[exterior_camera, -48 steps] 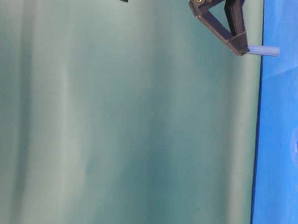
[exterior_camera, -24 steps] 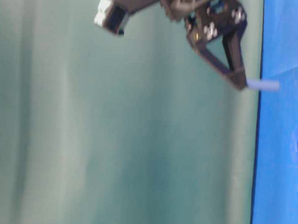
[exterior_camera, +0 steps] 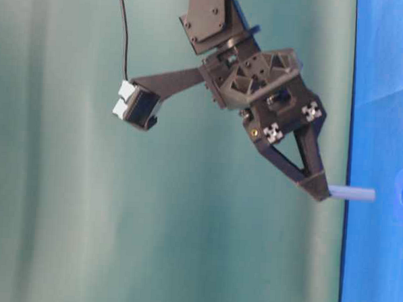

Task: Insert the shaft placed at a random location into the center hole of the small gear at another random location.
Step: 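Carry the shaft with the right gripper over the blue gear's hole, then align and lower the shaft into the gear's center hole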

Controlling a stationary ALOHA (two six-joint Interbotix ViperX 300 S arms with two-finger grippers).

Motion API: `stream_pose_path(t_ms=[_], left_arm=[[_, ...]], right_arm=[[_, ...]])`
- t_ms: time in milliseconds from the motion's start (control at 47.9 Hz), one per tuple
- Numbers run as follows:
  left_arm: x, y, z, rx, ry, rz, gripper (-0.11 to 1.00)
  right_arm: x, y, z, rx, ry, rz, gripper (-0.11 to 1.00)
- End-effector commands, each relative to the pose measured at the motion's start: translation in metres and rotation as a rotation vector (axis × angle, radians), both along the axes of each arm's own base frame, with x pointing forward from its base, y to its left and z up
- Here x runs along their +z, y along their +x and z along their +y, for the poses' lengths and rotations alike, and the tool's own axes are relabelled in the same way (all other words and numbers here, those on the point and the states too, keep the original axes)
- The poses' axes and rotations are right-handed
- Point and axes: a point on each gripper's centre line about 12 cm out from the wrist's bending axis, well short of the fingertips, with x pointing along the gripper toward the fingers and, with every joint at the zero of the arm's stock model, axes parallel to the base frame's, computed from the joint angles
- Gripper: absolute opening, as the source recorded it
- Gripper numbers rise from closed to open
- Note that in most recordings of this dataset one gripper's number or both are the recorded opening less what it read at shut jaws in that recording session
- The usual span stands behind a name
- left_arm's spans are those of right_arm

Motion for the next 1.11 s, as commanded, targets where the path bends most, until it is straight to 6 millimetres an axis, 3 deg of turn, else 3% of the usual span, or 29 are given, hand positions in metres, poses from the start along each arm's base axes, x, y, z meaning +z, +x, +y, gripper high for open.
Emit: stream_pose_path(t_ms=[0, 647, 1086], left_arm=[[0.004, 0.001, 0.001, 0.003, 0.000, -0.011, 0.00], [0.004, 0.001, 0.001, 0.003, 0.000, -0.011, 0.00], [0.004, 0.001, 0.001, 0.003, 0.000, -0.011, 0.00]], right_arm=[[0.013, 0.007, 0.001, 0.007, -0.008, -0.036, 0.03], [-0.016, 0.008, -0.001, 0.002, -0.010, 0.019, 0.03], [-0.016, 0.007, -0.001, 0.002, -0.010, 0.021, 0.03]])
